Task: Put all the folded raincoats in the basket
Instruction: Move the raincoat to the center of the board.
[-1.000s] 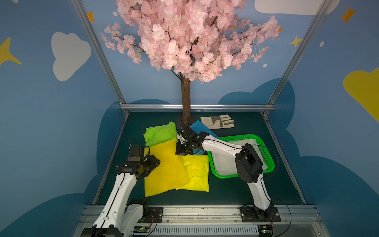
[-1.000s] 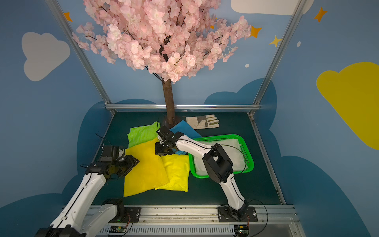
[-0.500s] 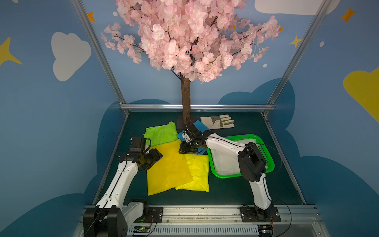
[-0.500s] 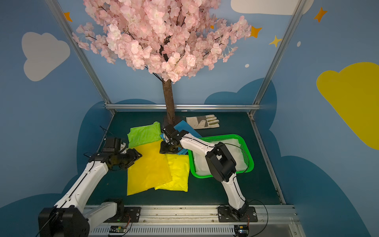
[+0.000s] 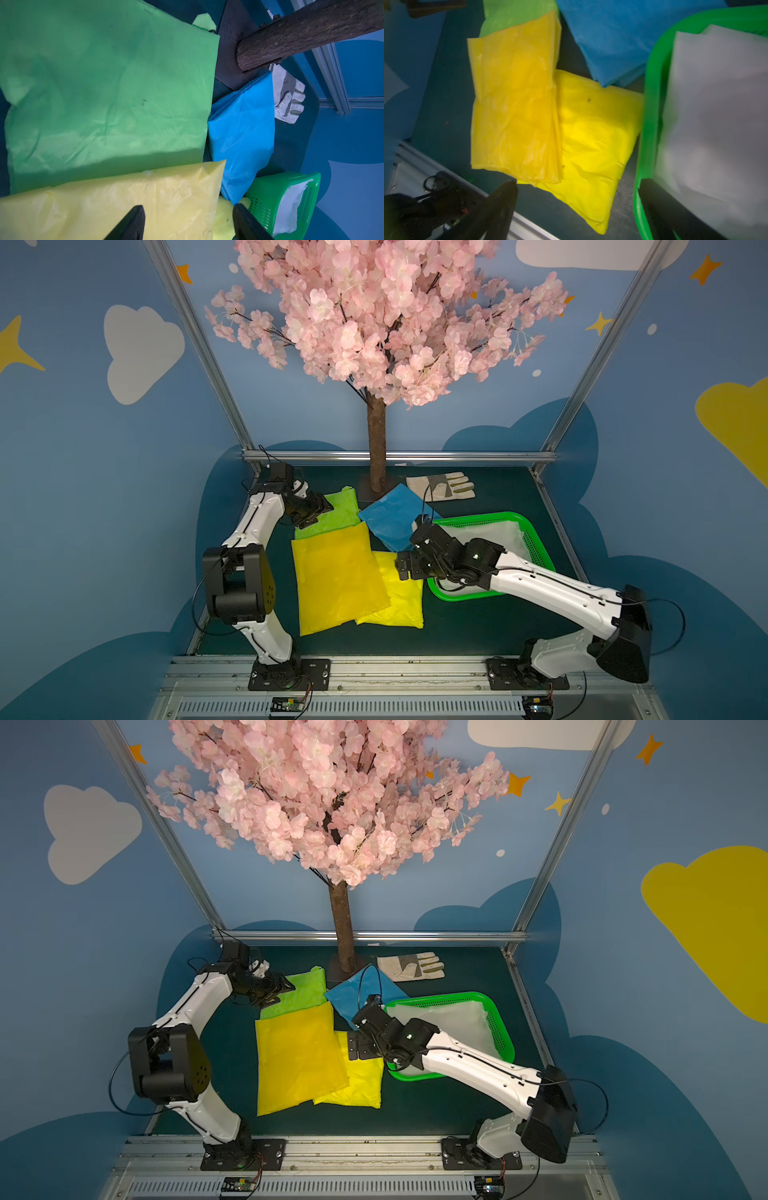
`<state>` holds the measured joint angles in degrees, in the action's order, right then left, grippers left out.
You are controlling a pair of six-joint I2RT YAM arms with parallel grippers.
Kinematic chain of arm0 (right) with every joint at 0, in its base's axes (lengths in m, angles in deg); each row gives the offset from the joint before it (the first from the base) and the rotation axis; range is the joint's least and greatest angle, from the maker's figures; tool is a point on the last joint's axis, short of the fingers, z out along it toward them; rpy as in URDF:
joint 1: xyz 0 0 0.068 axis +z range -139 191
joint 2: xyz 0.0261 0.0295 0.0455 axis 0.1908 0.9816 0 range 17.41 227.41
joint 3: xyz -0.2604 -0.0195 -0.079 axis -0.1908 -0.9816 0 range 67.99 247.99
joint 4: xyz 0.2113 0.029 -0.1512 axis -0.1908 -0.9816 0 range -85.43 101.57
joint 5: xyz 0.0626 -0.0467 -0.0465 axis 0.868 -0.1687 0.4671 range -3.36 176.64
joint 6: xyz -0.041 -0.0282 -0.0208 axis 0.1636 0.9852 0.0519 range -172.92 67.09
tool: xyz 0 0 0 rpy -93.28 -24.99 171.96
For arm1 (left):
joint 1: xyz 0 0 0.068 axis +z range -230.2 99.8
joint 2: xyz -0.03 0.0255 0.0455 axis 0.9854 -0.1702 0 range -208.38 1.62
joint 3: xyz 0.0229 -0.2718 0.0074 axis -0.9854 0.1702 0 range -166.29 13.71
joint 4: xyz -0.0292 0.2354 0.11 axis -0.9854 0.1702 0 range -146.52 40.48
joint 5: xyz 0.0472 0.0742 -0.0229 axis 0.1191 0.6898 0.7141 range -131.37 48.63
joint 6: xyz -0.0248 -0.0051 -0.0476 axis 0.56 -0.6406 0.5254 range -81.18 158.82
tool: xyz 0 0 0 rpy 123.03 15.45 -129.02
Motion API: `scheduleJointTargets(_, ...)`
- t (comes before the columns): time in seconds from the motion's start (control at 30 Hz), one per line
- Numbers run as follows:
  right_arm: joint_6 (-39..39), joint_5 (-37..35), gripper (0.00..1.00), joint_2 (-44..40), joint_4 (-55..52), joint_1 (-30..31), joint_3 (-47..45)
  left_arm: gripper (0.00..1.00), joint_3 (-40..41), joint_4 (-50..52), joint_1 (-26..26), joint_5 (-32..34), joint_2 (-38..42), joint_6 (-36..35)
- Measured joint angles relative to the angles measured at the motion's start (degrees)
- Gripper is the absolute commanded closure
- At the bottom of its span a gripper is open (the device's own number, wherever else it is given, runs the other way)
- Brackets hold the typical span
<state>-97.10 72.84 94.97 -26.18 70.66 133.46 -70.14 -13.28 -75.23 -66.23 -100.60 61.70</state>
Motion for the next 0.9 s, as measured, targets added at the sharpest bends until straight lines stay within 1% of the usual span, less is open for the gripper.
scheduleJointTargets(0.1, -2.3, -0.7, 0.02, -7.8, 1.5, -0.9, -8.9, 0.3, -4.5, 2.2, 0.0, -0.7, -4.3, -4.2)
scheduleJointTargets(0.13, -2.3, -0.2, 0.04, -11.0, 2.9, -0.8, -11.7, 0.3, -5.5, 2.7, 0.0, -0.7, -5.2, -5.5)
scheduleJointTargets(0.17, -2.4, 0.3, 0.13, -13.9, 4.6, -0.8, -14.2, 0.3, -6.1, 3.0, 0.0, -0.6, -5.7, -6.6)
scheduleJointTargets(0.23, -3.3, 2.8, 0.36, -19.8, 10.6, -0.6, -19.8, 0.3, -6.3, 3.9, 0.0, -0.2, -5.8, -8.3)
scheduleJointTargets(0.27, -4.7, 3.6, 0.44, -21.9, 14.3, -0.2, -22.5, 0.3, -6.4, 4.4, 0.0, -0.1, -5.8, -8.9)
scheduleJointTargets(0.3, -6.3, 4.2, 0.47, -23.2, 18.1, 0.7, -25.3, 0.3, -6.5, 4.6, 0.0, -0.1, -5.8, -9.4)
scheduleJointTargets(0.37, -11.2, 3.7, 0.49, -22.9, 22.7, 3.8, -28.5, 0.3, -6.4, 5.0, 0.0, 0.0, -5.8, -9.8)
scheduleJointTargets(0.43, -14.9, 2.7, 0.46, -18.3, 25.6, 8.3, -28.3, 0.3, -6.4, 5.2, 0.0, -0.3, -5.8, -9.8)
scheduleJointTargets(0.47, -16.3, 2.2, 0.46, -14.9, 25.5, 10.4, -26.7, 0.31, -6.4, 5.2, 0.1, -0.6, -5.9, -9.7)
scheduleJointTargets(0.5, -17.4, 1.7, 0.46, -10.8, 25.2, 12.6, -24.0, 0.31, -6.4, 5.2, 0.1, -1.0, -6.0, -9.6)
scheduleJointTargets(0.6, -21.1, 1.1, 0.38, 0.3, 24.2, 17.3, -13.6, 0.31, -6.1, 5.2, 0.3, -1.4, -6.5, -9.6)
scheduleJointTargets(0.63, -22.5, 0.8, 0.4, 3.8, 24.3, 18.7, -10.0, 0.31, -5.6, 5.1, 0.3, -1.5, -6.5, -9.5)
scheduleJointTargets(0.73, -27.7, -1.5, 0.38, 10.8, 25.1, 22.5, -3.5, 0.31, -3.8, 4.7, 1.0, -2.6, -6.5, -9.0)
scheduleJointTargets(0.83, -33.2, -2.2, 0.39, 16.2, 26.2, 25.1, -0.9, 0.31, -2.4, 4.5, 2.0, -3.6, -6.5, -8.2)
scheduleJointTargets(0.9, -36.7, -2.1, 0.41, 19.4, 26.9, 25.7, 0.0, 0.31, -2.3, 4.3, 2.5, -3.9, -6.5, -7.9)
